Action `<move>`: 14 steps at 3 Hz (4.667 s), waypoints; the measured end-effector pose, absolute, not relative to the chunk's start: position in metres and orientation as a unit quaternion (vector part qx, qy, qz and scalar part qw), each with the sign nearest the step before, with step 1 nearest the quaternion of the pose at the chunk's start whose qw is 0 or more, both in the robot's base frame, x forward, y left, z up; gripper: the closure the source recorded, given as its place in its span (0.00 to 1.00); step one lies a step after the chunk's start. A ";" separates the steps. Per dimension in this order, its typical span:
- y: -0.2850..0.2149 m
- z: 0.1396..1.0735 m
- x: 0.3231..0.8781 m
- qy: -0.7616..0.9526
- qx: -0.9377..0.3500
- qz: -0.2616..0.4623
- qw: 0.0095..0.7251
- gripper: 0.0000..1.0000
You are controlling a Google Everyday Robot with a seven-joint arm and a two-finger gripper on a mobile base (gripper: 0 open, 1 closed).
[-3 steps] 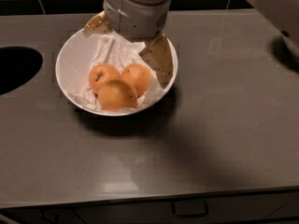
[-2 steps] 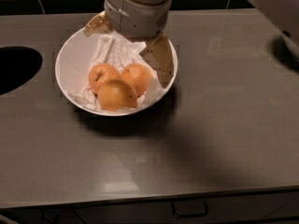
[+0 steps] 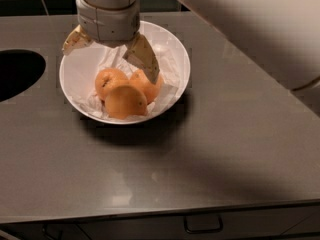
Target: Pick orange from white bowl
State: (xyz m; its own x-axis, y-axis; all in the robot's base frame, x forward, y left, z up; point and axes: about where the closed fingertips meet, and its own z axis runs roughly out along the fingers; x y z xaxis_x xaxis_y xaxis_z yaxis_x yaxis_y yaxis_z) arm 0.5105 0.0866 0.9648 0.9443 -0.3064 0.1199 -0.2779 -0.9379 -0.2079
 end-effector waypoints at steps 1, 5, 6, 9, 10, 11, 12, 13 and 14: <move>0.087 0.965 0.511 0.149 -0.981 -0.075 0.095 0.00; 0.089 0.948 0.506 0.164 -0.980 -0.039 0.108 0.00; 0.084 0.942 0.501 0.171 -0.979 -0.033 0.107 0.00; 0.090 0.921 0.511 0.163 -0.981 -0.018 0.103 0.00; 0.090 0.921 0.511 0.163 -0.981 -0.018 0.103 0.00; 0.091 0.913 0.510 0.163 -0.981 -0.007 0.101 0.00; 0.088 0.911 0.508 0.167 -0.981 -0.002 0.098 0.13; 0.087 0.908 0.506 0.170 -0.981 0.004 0.095 0.11; 0.086 0.908 0.505 0.170 -0.981 0.005 0.094 0.09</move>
Offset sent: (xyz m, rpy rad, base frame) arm -0.0001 0.0038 -0.0106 0.0254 0.0430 0.0257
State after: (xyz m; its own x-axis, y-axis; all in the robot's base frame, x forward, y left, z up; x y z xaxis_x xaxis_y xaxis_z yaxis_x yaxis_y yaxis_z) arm 0.5052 0.0863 0.9082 0.9423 -0.3322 -0.0422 -0.3342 -0.9248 -0.1820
